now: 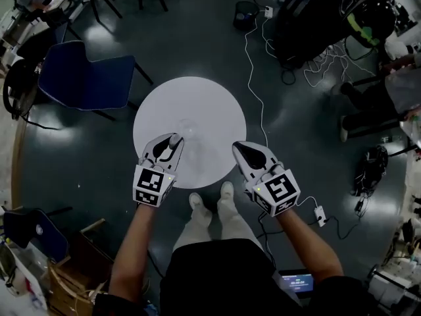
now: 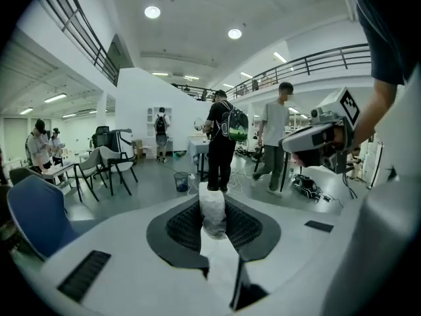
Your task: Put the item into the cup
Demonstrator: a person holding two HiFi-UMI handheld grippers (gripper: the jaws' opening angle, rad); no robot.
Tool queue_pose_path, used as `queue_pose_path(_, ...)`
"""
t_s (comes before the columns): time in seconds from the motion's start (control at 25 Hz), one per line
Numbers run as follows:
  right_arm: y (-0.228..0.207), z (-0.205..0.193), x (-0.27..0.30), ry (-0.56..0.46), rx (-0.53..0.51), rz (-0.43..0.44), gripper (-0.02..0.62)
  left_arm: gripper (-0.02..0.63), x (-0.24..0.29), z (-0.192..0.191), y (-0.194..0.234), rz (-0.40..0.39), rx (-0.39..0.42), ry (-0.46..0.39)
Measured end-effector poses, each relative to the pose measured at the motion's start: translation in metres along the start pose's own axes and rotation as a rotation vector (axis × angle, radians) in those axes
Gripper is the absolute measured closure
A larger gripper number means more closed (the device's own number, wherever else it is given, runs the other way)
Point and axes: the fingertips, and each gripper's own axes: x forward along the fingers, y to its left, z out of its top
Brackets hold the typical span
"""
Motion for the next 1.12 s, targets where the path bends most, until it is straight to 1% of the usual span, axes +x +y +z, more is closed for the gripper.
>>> queue_pose_path(0.12,-0.006,-0.007,0.003,0.010,0.014,-0.007,0.578,0.525,0.023,-0.016,0.006,-0.009,0.027,0.037)
queue_pose_path(0.24,-0.013,-0.018,0.003,0.022,0.020,-0.013,0.578,0.525,0.042,-0.027,0.008,-0.025,0.019,0.063)
queue_pose_path(0.44,-0.017,-0.029,0.008,0.043,0.015,-0.010,0.578,0.525,0.066,-0.036,0.013,-0.039,0.016,0.086)
queue_pose_path(0.56,-0.018,-0.027,0.012,0.033,0.031,-0.005,0.578,0.524,0.078,-0.043,0.017,-0.049,0.024,0.104)
queue_pose_path(0.68,-0.019,-0.027,0.014,0.028,0.044,-0.002,0.578,0.524,0.086,-0.050,0.022,-0.055,0.016,0.112)
queue_pose_path(0.88,-0.025,-0.041,0.019,0.057,0.022,-0.013,0.578,0.520,0.100,-0.063,0.025,-0.064,0.008,0.126)
queue_pose_path(0.96,-0.026,-0.045,0.022,0.061,0.026,-0.019,0.578,0.500,0.103,-0.068,0.027,-0.073,0.000,0.129)
queue_pose_path(1.04,-0.027,-0.047,0.024,0.065,0.033,-0.022,0.578,0.455,0.104,-0.069,0.028,-0.082,-0.012,0.134)
queue_pose_path(1.12,-0.027,-0.047,0.025,0.068,0.040,-0.026,0.578,0.428,0.106,-0.069,0.027,-0.085,-0.021,0.141)
